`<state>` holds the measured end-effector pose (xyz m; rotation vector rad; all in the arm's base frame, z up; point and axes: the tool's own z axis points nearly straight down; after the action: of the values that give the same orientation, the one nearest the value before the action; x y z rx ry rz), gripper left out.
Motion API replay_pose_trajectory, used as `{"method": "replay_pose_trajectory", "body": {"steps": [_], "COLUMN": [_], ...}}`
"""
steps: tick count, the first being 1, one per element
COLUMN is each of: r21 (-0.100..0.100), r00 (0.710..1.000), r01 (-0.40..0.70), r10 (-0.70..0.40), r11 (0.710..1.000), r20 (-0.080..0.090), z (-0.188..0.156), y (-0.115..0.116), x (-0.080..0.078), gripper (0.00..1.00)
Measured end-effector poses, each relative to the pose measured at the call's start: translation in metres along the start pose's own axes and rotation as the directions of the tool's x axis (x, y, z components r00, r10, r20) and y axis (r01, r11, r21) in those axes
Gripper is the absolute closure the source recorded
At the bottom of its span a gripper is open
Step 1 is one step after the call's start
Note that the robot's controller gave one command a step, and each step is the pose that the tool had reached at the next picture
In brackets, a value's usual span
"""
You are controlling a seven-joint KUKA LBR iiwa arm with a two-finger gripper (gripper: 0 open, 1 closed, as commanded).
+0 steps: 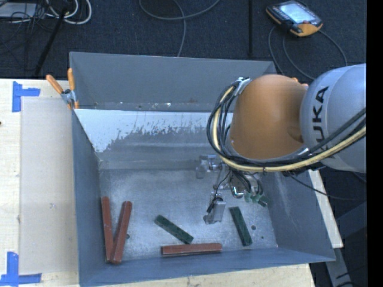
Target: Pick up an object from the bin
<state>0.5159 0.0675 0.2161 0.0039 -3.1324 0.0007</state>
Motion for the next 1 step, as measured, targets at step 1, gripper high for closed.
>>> {"method": "replay_pose_trajectory", "body": {"steps": [1], "r21": [-0.001], "r00": [1.000], "r01": [-0.002], "r10": [0.002], "r11": [1.000], "r20": [0.008], "z": [-0.0040], "y": [-0.0004], "x": [-0.0016], "gripper": [0.00]}}
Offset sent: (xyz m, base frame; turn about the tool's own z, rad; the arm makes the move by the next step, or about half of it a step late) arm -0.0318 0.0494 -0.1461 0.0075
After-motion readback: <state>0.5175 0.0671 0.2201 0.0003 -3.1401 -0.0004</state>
